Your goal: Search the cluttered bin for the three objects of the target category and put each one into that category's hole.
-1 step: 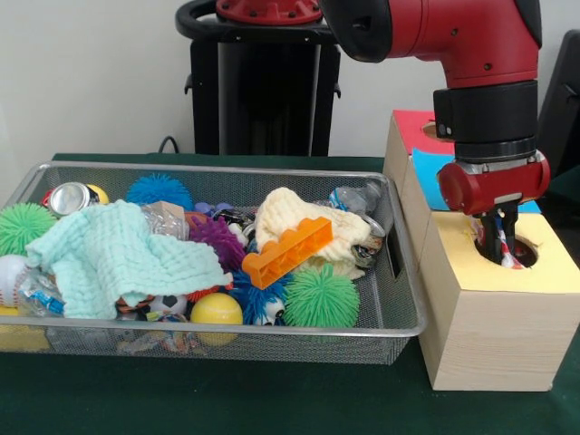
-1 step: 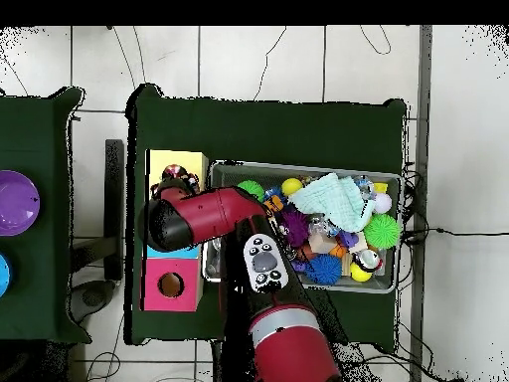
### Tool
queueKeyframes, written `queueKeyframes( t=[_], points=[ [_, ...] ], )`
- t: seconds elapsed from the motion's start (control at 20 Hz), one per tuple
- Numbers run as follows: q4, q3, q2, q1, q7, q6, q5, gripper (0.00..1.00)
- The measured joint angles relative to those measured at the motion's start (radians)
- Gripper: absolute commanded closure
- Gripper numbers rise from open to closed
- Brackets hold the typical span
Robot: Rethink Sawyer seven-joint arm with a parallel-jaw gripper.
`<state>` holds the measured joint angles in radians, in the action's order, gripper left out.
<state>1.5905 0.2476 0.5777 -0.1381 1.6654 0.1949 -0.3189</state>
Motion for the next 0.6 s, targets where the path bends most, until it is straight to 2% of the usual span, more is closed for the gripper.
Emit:
queueKeyframes(
  t=[0.4,0.45,0.6],
  points=[
    [0.000,-0.004,0.000,0.002,0.000,0.004,0.000,1.00],
    [0.000,-0.004,0.000,0.002,0.000,0.004,0.000,0.00],
    [0.000,-0.004,0.000,0.002,0.000,0.003,0.000,0.00]
  ],
)
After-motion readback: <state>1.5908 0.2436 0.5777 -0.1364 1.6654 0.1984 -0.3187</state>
